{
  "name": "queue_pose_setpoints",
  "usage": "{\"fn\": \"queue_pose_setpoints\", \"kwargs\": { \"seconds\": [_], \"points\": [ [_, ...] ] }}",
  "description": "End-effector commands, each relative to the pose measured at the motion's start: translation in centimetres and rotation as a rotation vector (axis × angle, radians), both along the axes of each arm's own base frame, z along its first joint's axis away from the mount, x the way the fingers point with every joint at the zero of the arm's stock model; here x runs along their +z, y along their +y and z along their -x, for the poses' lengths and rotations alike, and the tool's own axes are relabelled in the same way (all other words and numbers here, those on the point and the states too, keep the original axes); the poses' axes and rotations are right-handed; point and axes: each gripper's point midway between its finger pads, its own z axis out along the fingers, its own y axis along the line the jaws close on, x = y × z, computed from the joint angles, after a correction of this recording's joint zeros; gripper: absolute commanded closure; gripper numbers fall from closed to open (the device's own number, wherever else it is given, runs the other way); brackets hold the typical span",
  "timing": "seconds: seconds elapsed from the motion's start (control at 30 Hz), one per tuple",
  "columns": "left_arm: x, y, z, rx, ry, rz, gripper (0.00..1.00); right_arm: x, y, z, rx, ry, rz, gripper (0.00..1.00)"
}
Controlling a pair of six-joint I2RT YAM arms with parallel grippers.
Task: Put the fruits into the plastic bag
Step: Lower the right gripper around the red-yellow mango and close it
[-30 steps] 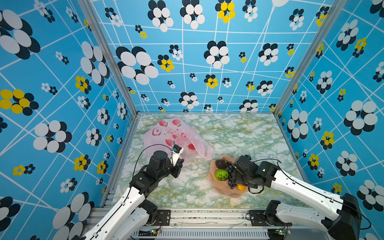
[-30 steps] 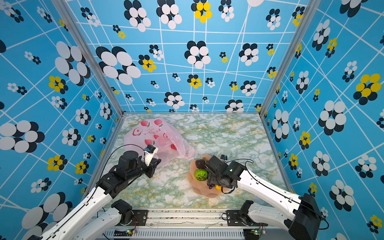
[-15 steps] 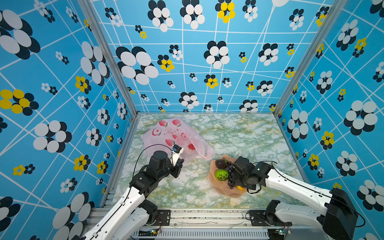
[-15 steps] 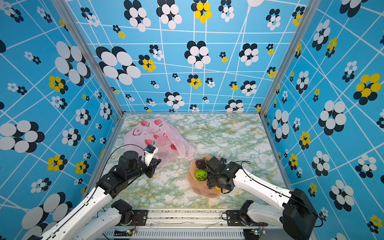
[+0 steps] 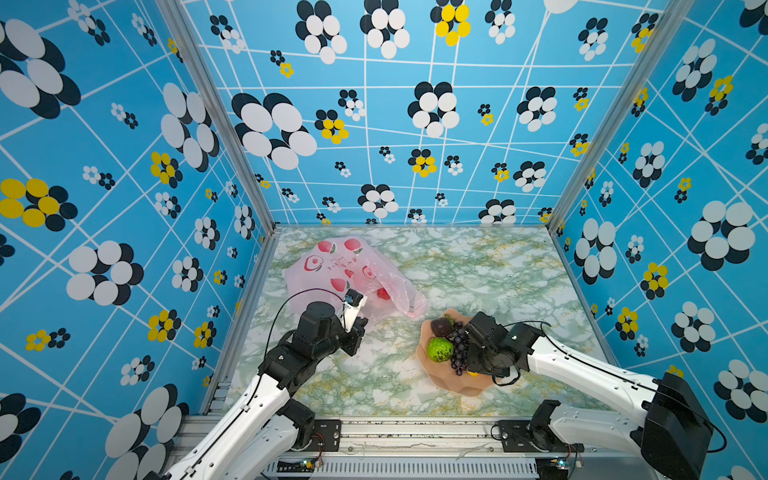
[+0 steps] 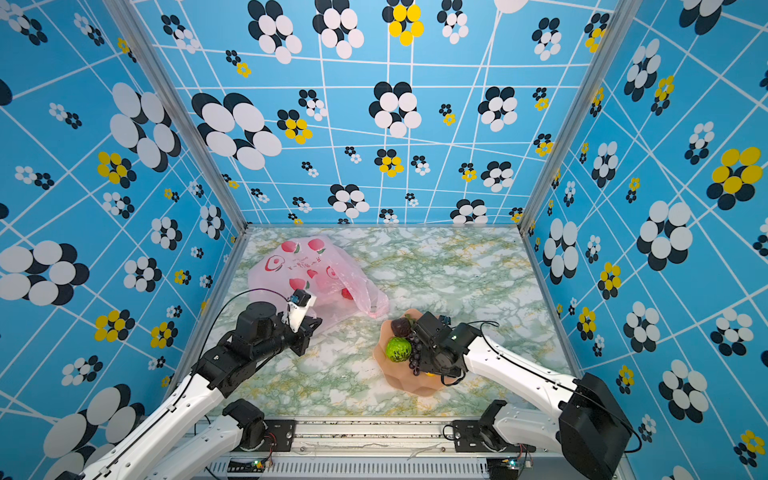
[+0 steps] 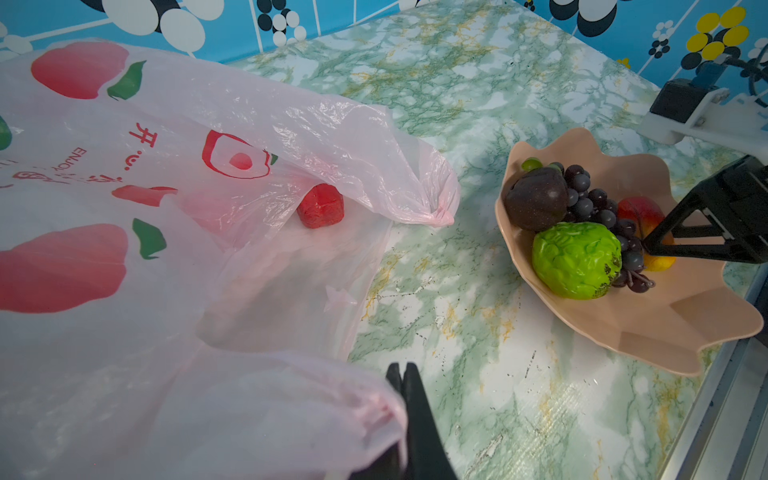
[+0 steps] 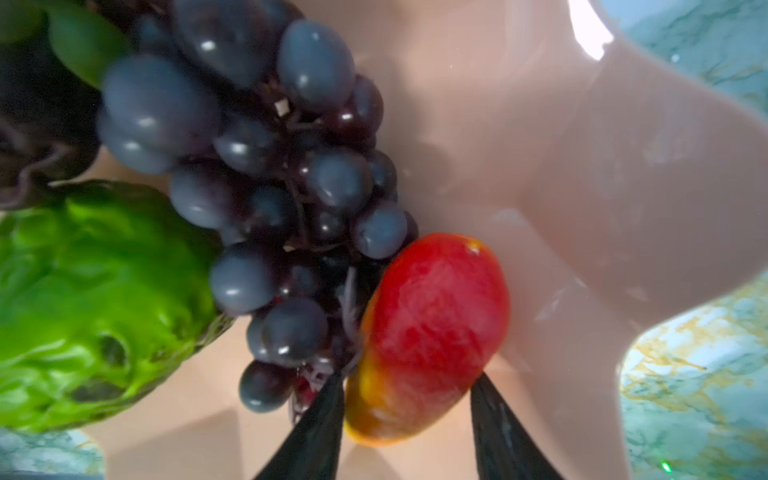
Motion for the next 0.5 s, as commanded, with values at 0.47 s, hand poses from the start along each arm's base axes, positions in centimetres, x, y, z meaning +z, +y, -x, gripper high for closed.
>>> {"fn": "queue_pose_setpoints", "kwargs": {
  "seconds": [0.47],
  "points": [
    [0.0,-0.2,0.5,-0.023,-0.010,-0.007,1.00,2.6,-1.3,-0.2,-0.001,-0.062,0.015,0.49]
  ]
}}
